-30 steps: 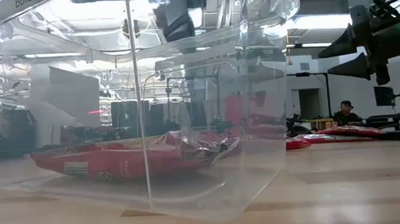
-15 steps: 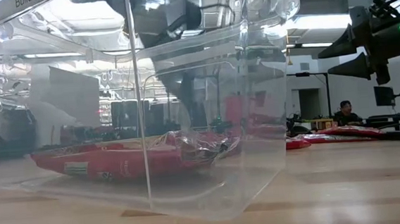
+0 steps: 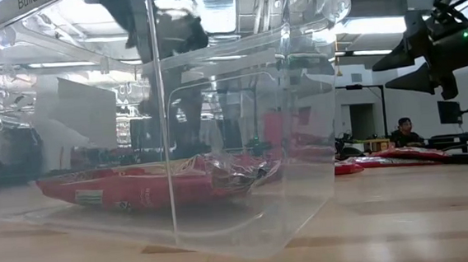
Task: Sort popcorn bags into baskets
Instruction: Put the red popcorn bag into the container
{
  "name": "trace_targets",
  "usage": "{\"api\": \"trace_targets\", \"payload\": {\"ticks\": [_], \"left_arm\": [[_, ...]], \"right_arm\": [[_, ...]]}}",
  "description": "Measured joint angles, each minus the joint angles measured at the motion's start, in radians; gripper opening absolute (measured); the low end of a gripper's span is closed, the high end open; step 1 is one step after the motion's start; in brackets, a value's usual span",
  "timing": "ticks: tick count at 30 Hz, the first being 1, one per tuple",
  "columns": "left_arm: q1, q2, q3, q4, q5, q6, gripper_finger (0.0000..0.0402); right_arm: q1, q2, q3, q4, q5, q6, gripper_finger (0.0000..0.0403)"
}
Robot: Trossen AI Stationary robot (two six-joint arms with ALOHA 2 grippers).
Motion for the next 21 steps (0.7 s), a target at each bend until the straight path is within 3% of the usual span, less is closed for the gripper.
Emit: {"api": "trace_targets", "payload": {"ticks": [4,9,21], "left_arm": [[0.045,-0.001,-0.102,0.096,0.062,-0.083,0.0268],[0.044,0.000,-0.197,0.222,0.068,-0.165,0.0268],[0.011,0.084,-0.312,0.497,0.168,-0.324,0.0268]], "right_arm": [[0.001,0.000,0.000,0.000,0.000,0.000,0.0295],[0.001,0.000,0.000,0.000,0.000,0.000,0.0295],[0.001,0.002,0.000,0.000,-0.004,0.007,0.0295]]}}
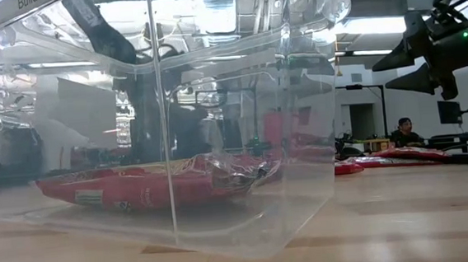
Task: Sort popcorn bags into baskets
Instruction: Put the red popcorn bag into the container
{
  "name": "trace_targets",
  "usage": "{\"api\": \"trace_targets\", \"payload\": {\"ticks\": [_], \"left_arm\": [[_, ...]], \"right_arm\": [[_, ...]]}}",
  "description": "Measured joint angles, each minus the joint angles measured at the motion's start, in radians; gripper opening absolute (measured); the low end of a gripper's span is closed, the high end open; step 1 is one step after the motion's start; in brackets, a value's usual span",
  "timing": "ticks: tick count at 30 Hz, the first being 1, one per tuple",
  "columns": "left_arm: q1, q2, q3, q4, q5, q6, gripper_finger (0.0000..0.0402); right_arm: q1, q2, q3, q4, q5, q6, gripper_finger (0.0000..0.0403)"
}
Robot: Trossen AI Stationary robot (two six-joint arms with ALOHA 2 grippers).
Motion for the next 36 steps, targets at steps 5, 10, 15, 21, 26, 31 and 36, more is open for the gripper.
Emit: {"api": "trace_targets", "payload": {"ticks": [5,10,15,21,26,31,36], "left_arm": [[-0.020,0.060,-0.003,0.148,0.054,-0.079,0.0254],[-0.023,0.126,0.002,0.190,0.072,-0.122,0.0199],[-0.027,0.158,0.002,0.227,0.063,-0.129,0.0080],[-0.028,0.163,0.014,0.229,0.053,-0.159,0.0007],[-0.036,0.106,0.022,0.197,0.075,-0.180,0.0001],[-0.043,0.004,0.020,0.172,0.081,-0.197,0.0000],[-0.061,-0.091,0.022,0.168,0.060,-0.194,0.0000]], "right_arm": [[0.000,0.003,0.000,0.000,-0.002,0.001,0.0295],[0.000,0.004,0.000,0.000,-0.004,0.001,0.0295],[0.000,0.004,0.000,0.000,-0.004,0.001,0.0295],[0.000,0.004,0.000,0.000,-0.004,0.001,0.0295],[0.000,0.004,0.000,0.008,-0.004,0.001,0.0295],[0.001,0.004,0.000,0.010,-0.004,0.005,0.0295],[0.002,0.004,0.000,0.009,-0.003,0.011,0.0295]]}}
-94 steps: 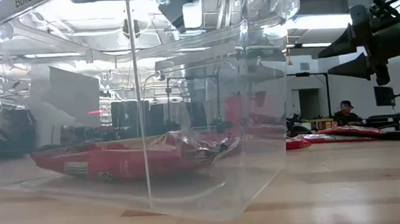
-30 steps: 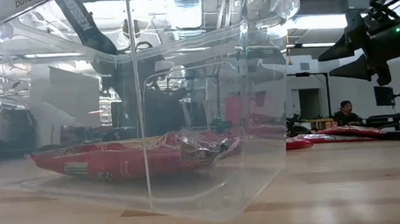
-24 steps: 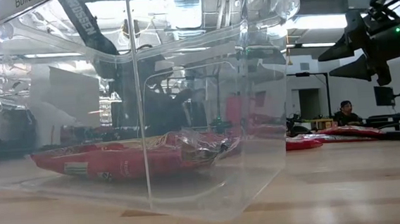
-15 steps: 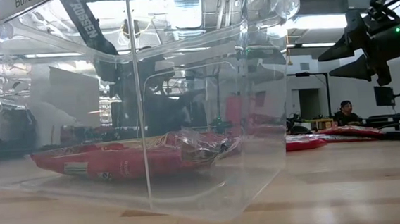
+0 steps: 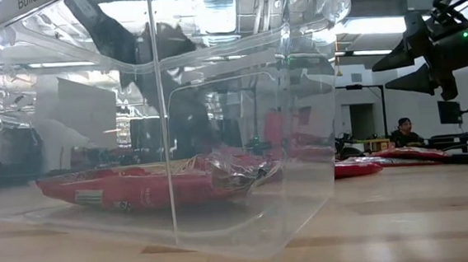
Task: Sort popcorn bags into baskets
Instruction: Put the red popcorn bag into the container
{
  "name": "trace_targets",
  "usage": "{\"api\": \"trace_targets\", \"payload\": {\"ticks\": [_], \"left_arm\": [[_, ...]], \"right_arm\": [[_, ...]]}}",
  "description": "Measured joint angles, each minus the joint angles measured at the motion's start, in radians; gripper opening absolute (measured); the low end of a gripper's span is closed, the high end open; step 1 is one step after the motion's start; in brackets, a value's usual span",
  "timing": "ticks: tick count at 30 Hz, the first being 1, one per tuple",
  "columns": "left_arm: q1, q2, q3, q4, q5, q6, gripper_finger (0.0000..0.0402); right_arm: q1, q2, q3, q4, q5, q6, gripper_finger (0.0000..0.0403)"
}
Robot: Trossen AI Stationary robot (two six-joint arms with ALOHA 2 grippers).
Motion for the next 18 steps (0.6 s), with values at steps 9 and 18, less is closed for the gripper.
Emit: {"api": "trace_targets", "payload": {"ticks": [9,18], "left_arm": [[-0.050,-0.183,0.002,-0.032,-0.049,-0.001,0.0000],[-0.152,-0.361,0.003,-0.050,-0.110,-0.034,0.0000]], "right_arm": [[0.000,0.000,0.000,0.000,0.001,0.000,0.0295],[0.000,0.000,0.000,-0.006,0.002,0.023,0.0295]]}}
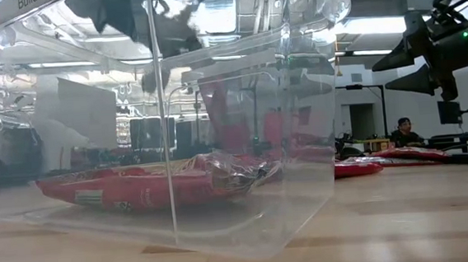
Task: Sort popcorn bags into baskets
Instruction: Put the red popcorn bag into the container
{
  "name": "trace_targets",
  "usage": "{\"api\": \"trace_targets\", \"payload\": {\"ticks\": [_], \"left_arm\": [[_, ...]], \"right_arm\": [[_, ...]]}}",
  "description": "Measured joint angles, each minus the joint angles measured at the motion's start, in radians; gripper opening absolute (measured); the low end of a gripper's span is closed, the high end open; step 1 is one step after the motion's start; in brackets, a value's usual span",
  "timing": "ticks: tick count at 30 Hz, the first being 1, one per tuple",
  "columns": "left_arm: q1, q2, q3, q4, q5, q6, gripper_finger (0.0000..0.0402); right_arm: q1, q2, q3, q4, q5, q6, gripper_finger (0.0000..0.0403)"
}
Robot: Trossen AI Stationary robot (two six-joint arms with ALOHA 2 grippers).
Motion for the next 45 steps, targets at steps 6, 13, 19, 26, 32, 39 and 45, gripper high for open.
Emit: {"api": "trace_targets", "payload": {"ticks": [6,13,19,26,32,39,45], "left_arm": [[-0.104,-0.102,0.000,0.038,-0.064,-0.043,0.0000],[-0.279,-0.195,0.001,0.085,-0.205,-0.069,0.0000],[-0.453,-0.231,0.002,0.113,-0.351,-0.091,0.0000],[-0.646,-0.228,0.002,0.177,-0.517,-0.125,0.0000],[-0.792,-0.227,0.002,0.180,-0.674,-0.142,0.0000],[-0.911,-0.184,0.002,0.130,-0.834,-0.223,0.0000],[-0.917,-0.077,0.004,0.134,-0.831,-0.321,0.0000]], "right_arm": [[0.000,0.000,0.000,-0.001,0.001,0.000,0.0295],[0.000,0.000,0.000,-0.002,0.001,0.003,0.0295],[0.000,0.000,0.000,-0.003,0.001,0.003,0.0295],[0.000,0.000,0.000,-0.003,0.000,0.004,0.0295],[0.000,0.000,0.000,-0.003,0.000,0.027,0.0295],[0.000,0.000,0.000,-0.003,0.000,0.029,0.0295],[0.000,0.000,0.000,-0.003,0.000,0.029,0.0295]]}}
